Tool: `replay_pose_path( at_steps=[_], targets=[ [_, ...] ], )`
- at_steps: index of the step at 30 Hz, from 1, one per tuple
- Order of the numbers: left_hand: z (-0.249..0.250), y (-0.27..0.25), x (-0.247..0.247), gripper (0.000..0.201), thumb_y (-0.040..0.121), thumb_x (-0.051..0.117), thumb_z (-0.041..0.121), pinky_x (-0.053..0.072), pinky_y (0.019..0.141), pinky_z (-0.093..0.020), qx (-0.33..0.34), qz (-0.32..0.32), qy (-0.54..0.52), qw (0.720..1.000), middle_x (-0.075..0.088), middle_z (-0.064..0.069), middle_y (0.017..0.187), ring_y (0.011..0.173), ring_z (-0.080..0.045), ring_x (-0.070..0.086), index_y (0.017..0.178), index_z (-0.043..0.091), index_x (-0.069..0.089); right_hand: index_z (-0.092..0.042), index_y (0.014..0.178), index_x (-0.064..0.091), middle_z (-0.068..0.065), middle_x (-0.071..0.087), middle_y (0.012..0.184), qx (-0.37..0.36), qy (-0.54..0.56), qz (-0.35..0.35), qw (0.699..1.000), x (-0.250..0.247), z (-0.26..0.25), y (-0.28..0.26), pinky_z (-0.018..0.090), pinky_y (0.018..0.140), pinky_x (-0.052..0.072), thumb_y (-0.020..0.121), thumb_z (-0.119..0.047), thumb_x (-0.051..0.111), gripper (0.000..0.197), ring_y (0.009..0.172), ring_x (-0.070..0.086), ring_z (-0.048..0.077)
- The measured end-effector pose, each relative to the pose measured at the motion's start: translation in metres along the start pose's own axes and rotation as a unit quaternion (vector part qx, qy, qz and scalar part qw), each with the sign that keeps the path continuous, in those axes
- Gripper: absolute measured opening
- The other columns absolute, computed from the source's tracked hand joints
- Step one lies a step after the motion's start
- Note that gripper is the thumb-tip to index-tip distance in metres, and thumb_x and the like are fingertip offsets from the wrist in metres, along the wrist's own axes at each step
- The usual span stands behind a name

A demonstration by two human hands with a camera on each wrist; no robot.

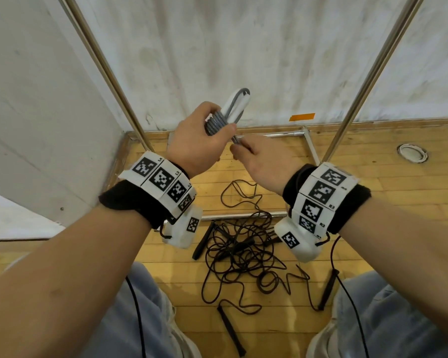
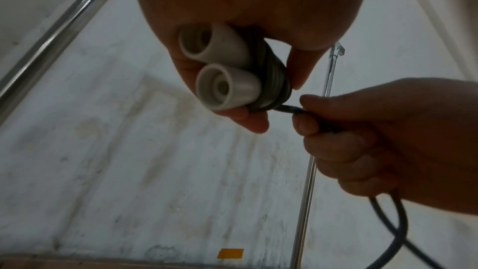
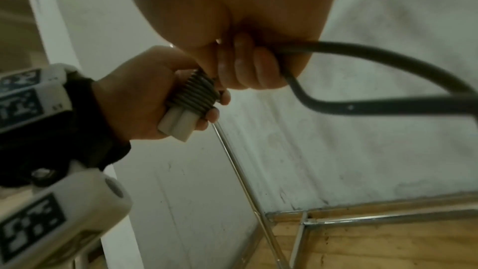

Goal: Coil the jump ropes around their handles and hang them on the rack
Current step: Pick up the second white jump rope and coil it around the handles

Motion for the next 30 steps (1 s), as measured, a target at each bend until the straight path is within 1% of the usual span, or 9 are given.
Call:
replay_pose_path(
  at_steps=[3,6,9,13,18,20,23,27,30],
  targets=[
    [-0.011,0.004,-0.002,0.038,0.089,0.057,0.047,0.051,0.065,-0.036,0.029,-0.014,0.149,0.988,0.058,0.006,0.080,0.072,-0.023,0.062,0.118,0.025,0.048,-0.021,0.068,0.041,-0.006,0.042,0.061,-0.015,-0.071,-0.026,0.997,0.001,0.002,-0.003,0.023,0.048,0.021,0.098,-0.032,0.042,0.032,0.054,0.038,0.008],
    [-0.026,0.008,-0.004,0.034,0.092,0.052,0.048,0.045,0.059,-0.032,0.014,-0.056,0.268,0.962,0.057,0.004,0.080,0.068,-0.018,0.057,0.116,0.026,0.043,-0.016,0.078,0.052,-0.006,0.046,0.062,-0.032,-0.125,-0.051,0.990,0.002,0.002,-0.007,0.024,0.048,0.022,0.099,-0.034,0.038,0.031,0.055,0.040,0.007],
    [-0.032,0.008,0.003,0.024,0.093,0.053,0.043,0.038,0.056,-0.031,0.015,-0.106,0.287,0.952,0.051,0.010,0.077,0.065,-0.007,0.049,0.107,0.028,0.039,-0.019,0.080,0.051,-0.008,0.047,0.065,-0.038,-0.174,-0.044,0.983,-0.003,0.003,-0.008,0.025,0.049,0.024,0.100,-0.036,0.034,0.031,0.058,0.041,0.006],
    [-0.031,0.004,0.013,0.021,0.093,0.056,0.039,0.033,0.053,-0.027,0.021,-0.185,0.272,0.944,0.052,0.011,0.078,0.067,-0.006,0.051,0.105,0.028,0.043,-0.025,0.076,0.043,-0.010,0.043,0.064,-0.060,-0.196,-0.003,0.979,-0.018,0.006,-0.004,0.028,0.057,0.027,0.100,-0.034,0.035,0.027,0.059,0.040,0.009],
    [-0.023,-0.011,0.031,0.032,0.090,0.060,0.039,0.050,0.080,-0.035,0.031,-0.263,0.286,0.921,0.059,0.009,0.095,0.089,-0.016,0.059,0.120,0.032,0.049,-0.021,0.083,0.053,-0.006,0.049,0.070,-0.090,-0.230,0.001,0.969,-0.016,0.005,-0.003,0.028,0.059,0.029,0.100,-0.032,0.036,0.026,0.067,0.046,0.014],
    [-0.018,-0.014,0.034,0.034,0.090,0.058,0.041,0.051,0.084,-0.038,0.045,-0.279,0.285,0.916,0.058,0.010,0.094,0.089,-0.017,0.058,0.122,0.035,0.048,-0.022,0.079,0.051,-0.008,0.048,0.068,-0.094,-0.214,0.016,0.972,-0.019,0.006,-0.001,0.027,0.058,0.028,0.099,-0.032,0.037,0.026,0.067,0.045,0.014],
    [-0.010,-0.019,0.035,0.020,0.088,0.057,0.046,0.052,0.078,-0.040,0.080,-0.285,0.256,0.920,0.059,0.009,0.083,0.079,-0.018,0.059,0.098,0.037,0.043,-0.019,0.081,0.058,-0.009,0.046,0.067,-0.091,-0.167,0.037,0.981,-0.026,0.010,0.005,0.025,0.057,0.026,0.098,-0.032,0.041,0.027,0.064,0.042,0.007],
    [-0.001,-0.020,0.034,0.040,0.076,0.057,0.070,0.043,0.057,-0.030,0.098,-0.215,0.223,0.946,0.054,0.010,0.062,0.060,-0.008,0.053,0.069,0.032,0.046,-0.019,0.083,0.064,-0.013,0.049,0.064,-0.074,-0.084,0.062,0.992,-0.029,0.013,0.007,0.014,0.055,0.028,0.096,-0.032,0.047,0.026,0.062,0.045,0.002],
    [0.002,-0.019,0.030,0.041,0.074,0.055,0.070,0.033,0.049,-0.026,0.105,-0.153,0.195,0.963,0.047,0.010,0.049,0.048,-0.007,0.048,0.060,0.033,0.045,-0.012,0.081,0.066,-0.011,0.048,0.059,-0.061,-0.030,0.085,0.994,-0.032,0.013,0.009,0.010,0.054,0.034,0.094,-0.031,0.051,0.028,0.055,0.044,0.004]
  ],
)
Point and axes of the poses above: each hand's wrist, its own y-axis towards the middle knuckle, its own x-axis out of the palm, z = x × y, the point moved 4 cm from there along y, towards the middle knuckle
